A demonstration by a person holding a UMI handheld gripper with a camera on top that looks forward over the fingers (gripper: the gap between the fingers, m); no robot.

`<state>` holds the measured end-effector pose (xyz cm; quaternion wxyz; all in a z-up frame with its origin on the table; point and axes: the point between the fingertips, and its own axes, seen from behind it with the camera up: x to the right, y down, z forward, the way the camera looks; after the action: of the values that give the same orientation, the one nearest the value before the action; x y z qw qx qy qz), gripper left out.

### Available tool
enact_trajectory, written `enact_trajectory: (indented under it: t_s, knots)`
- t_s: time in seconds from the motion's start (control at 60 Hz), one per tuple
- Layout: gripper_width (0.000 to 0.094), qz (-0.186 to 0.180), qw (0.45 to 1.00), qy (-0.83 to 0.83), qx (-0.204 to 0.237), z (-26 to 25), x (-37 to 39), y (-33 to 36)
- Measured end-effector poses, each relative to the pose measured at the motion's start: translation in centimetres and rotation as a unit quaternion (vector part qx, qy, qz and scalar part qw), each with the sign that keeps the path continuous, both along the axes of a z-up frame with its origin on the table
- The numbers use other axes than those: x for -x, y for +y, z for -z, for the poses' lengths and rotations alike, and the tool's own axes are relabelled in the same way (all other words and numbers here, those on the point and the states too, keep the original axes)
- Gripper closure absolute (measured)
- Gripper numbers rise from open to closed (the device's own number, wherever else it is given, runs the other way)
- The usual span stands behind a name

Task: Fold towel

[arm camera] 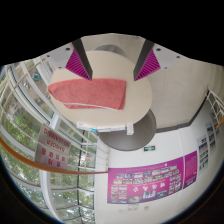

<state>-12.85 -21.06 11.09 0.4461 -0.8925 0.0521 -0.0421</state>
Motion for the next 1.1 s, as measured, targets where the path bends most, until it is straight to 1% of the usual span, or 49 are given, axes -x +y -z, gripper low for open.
enact_trajectory:
  t_s: [0.183,0.283,0.35,0.383,0.417,0.433,0.5,0.533,0.567,0.583,0.6,0.733,0.783,0.85,0.9,0.933,0.967,1.033,1.1]
  knots:
    - [0.0077,-0.01,0.999,-0.028,0.013,6.0,1.2,12.3]
    - [0.0079,-0.016,0.998,-0.056,0.026,8.9,0.2,16.8]
    - [0.009,-0.018,0.997,-0.062,0.04,10.8,0.4,18.4]
    - [0.0118,-0.019,0.997,-0.062,0.049,11.8,0.4,18.9]
    - [0.0189,-0.024,0.996,-0.058,0.056,12.5,0.4,19.3]
    - [0.023,-0.027,0.997,-0.05,0.049,12.4,0.6,19.6]
    - [0.0449,-0.027,0.997,-0.049,0.048,12.7,0.8,20.2]
    - [0.0592,-0.036,0.997,-0.055,0.049,12.6,0.6,20.1]
    - [0.0769,-0.045,0.996,-0.061,0.047,12.6,0.5,20.2]
    - [0.0849,-0.043,0.996,-0.068,0.047,12.5,0.2,20.1]
    - [0.087,-0.04,0.995,-0.075,0.046,12.4,-0.2,20.1]
    - [0.0892,-0.055,0.996,-0.052,0.054,12.1,1.5,20.1]
    - [0.0892,-0.074,0.996,-0.013,0.049,11.0,3.5,19.9]
    - [0.0892,-0.1,0.994,0.029,0.028,7.5,6.0,20.0]
    - [0.0892,-0.121,0.991,0.055,-0.002,3.9,7.9,20.2]
    - [0.0892,-0.128,0.989,0.072,-0.022,1.4,8.2,20.3]
    - [0.0892,-0.13,0.987,0.089,-0.037,-0.7,8.3,20.4]
    - [0.0892,-0.123,0.984,0.113,-0.056,-3.3,6.5,20.9]
    - [0.0892,-0.11,0.985,0.12,-0.055,-3.8,3.3,20.9]
